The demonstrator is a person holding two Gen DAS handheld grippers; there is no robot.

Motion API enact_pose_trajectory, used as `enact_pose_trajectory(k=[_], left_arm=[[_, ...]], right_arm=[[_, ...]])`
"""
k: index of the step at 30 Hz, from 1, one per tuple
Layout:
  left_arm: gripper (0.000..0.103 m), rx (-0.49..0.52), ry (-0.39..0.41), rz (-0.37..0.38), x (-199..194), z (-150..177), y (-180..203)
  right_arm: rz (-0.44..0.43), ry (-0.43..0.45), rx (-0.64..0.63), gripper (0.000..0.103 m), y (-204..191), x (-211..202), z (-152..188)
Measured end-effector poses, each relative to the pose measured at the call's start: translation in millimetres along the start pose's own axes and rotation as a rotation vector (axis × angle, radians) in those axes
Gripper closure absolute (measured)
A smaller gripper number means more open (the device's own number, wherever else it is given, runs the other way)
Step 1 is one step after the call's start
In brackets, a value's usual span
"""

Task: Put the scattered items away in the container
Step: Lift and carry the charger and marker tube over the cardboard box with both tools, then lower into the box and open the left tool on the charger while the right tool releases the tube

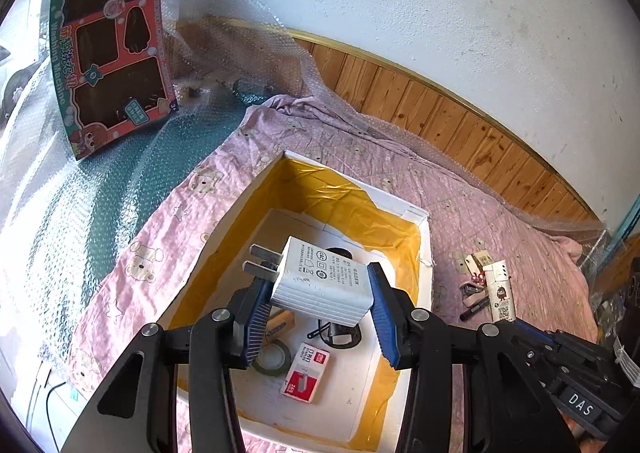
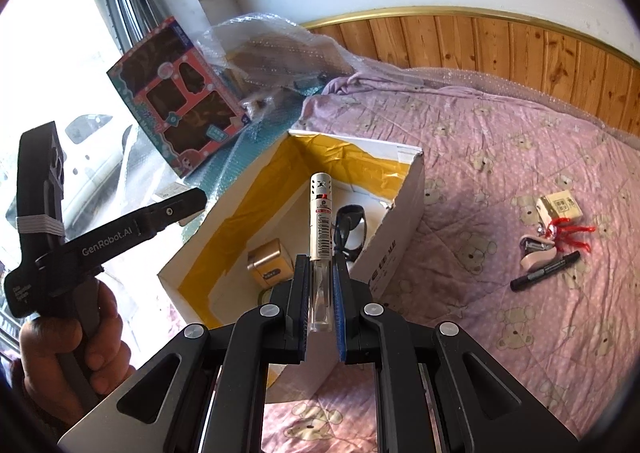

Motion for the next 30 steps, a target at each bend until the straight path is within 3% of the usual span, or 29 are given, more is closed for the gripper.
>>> enact_pose_trajectory(k=[8,30], left_arm=[[0.056,0.034,-0.017,-0.012,9.1,-22.2,-0.7],[0.056,0.165,-0.195,-0.084,102.3,-42.9,13.0]], right_arm=[[-0.037,-0.015,-0.011,0.092,-9.0,12.3,-14.1],[-0.054,-0.088,0.002,0.092,9.2,69.7,-57.4]])
Point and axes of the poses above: each gripper's, at about its wrist camera, not at the fingertips, and x roughly the way its jaws point, y to its right, z to its underside, the point moved 5 cm from there along x, roughly the way its jaws point, and after that the axes turned 8 degrees about -y, right-handed, at the moved point
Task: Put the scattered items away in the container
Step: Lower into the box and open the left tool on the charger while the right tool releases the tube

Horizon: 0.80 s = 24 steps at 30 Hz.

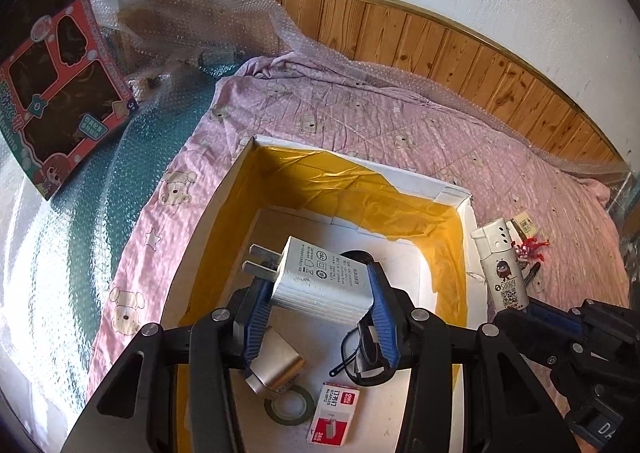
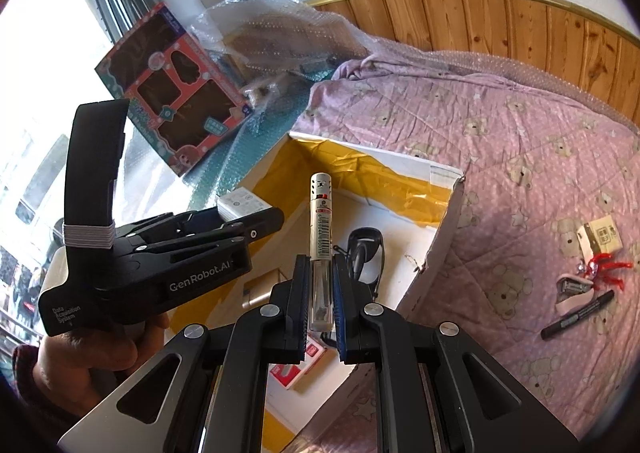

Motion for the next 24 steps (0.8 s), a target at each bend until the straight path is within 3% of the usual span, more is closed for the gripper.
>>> enact_pose_trajectory(k=[18,24], left_arm=[[0.056,-0.086,-0.149,0.026,54.8,-16.7,-16.0],[0.056,-0.095,-0.163,0.009,64.9,-23.2,-17.7]], right_arm=[[0.069,-0.105,-0.046,0.092,28.4,45.2,-26.1],[0.099,-0.121,-0.045,0.091,36.6,54.1,-31.1]])
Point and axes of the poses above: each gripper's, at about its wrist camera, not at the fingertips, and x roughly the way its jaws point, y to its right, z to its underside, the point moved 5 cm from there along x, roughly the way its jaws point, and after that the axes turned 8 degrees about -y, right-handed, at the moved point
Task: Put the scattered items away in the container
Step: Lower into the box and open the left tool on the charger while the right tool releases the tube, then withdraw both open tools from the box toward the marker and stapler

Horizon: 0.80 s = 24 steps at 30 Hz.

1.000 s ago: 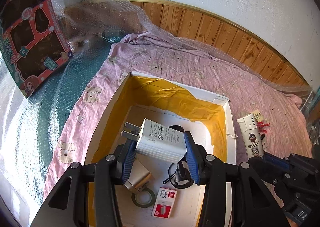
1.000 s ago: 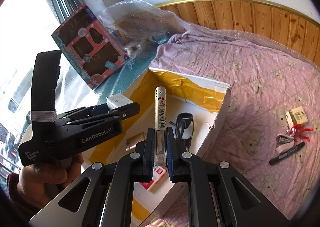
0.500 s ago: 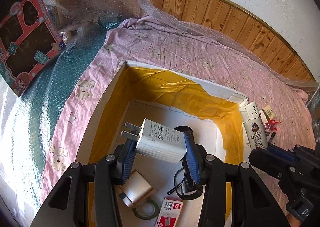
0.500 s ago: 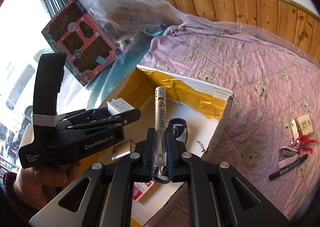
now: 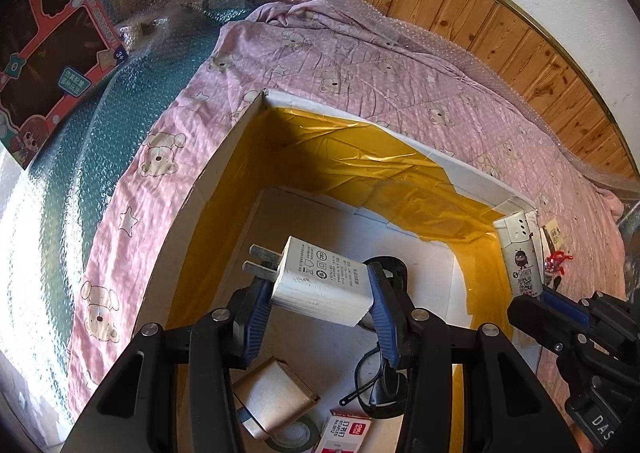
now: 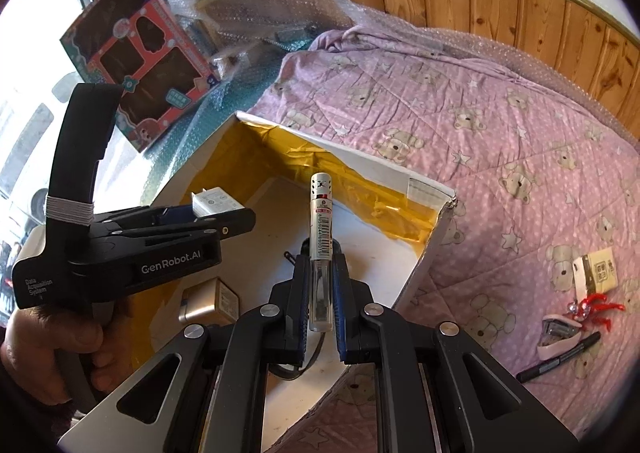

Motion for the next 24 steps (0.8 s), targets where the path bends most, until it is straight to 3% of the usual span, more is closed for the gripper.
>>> enact_pose_trajectory(k=[4,6,17,24], left_arm=[[0.056,0.014,0.013,-0.039,3.8,-6.7,2.7],[0.055,0.018,0.024,-0.041,4.9,-9.3,3.0],[0.053,-0.025,0.091,0.015,-24.2,0.8,-5.4],[0.053,-0.01,0.146,0.011,-55.9,27.2,6.2]], right_arm=[[0.03,-0.004,-0.001,0.086,4.8,5.0,-2.2],[0.037,0.006,0.016,0.077,9.0,3.2,-1.1],[-0.026,0.048,0.059,0.077,11.2,-24.5,21.7],[-0.065,0.074,0.067,0.077,3.7,-45.3,45.0]])
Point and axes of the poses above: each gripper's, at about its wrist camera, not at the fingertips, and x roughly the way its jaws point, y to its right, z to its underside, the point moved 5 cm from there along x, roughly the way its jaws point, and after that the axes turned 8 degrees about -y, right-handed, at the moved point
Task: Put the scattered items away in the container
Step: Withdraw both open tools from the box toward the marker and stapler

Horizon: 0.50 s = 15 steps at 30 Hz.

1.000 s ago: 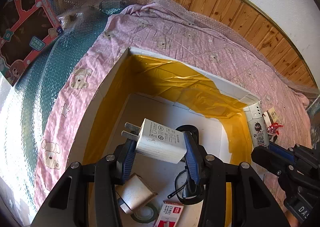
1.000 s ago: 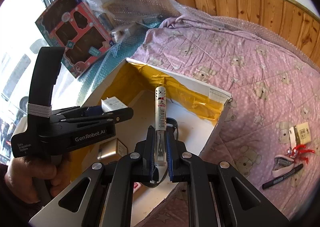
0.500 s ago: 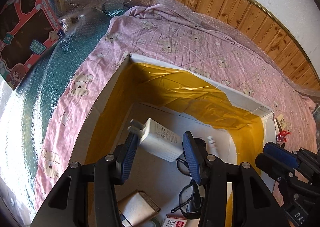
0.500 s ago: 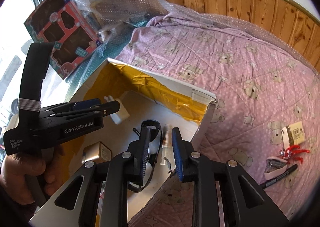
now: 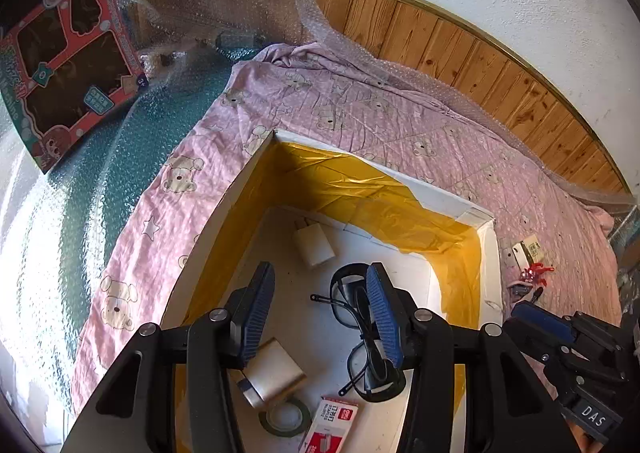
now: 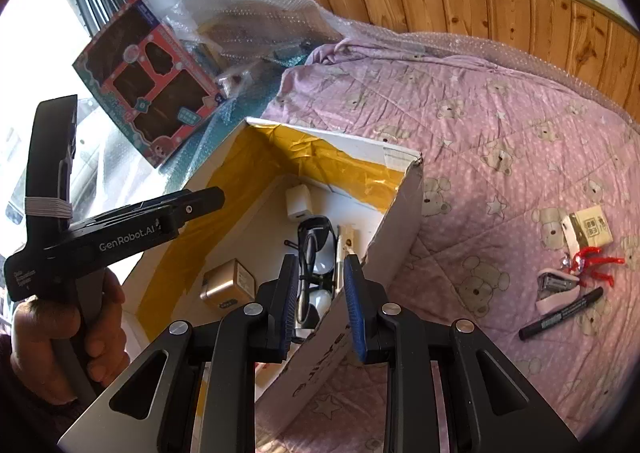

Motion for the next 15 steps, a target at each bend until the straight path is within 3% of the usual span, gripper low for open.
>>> enact_pose_trajectory(k=[15], left_arm=[[0.053,0.11,0.097,-0.078,-53.6,45.3,45.7]], right_arm=[[-0.101,0.024,0.101,0.077,13.4,-33.8,65.1]])
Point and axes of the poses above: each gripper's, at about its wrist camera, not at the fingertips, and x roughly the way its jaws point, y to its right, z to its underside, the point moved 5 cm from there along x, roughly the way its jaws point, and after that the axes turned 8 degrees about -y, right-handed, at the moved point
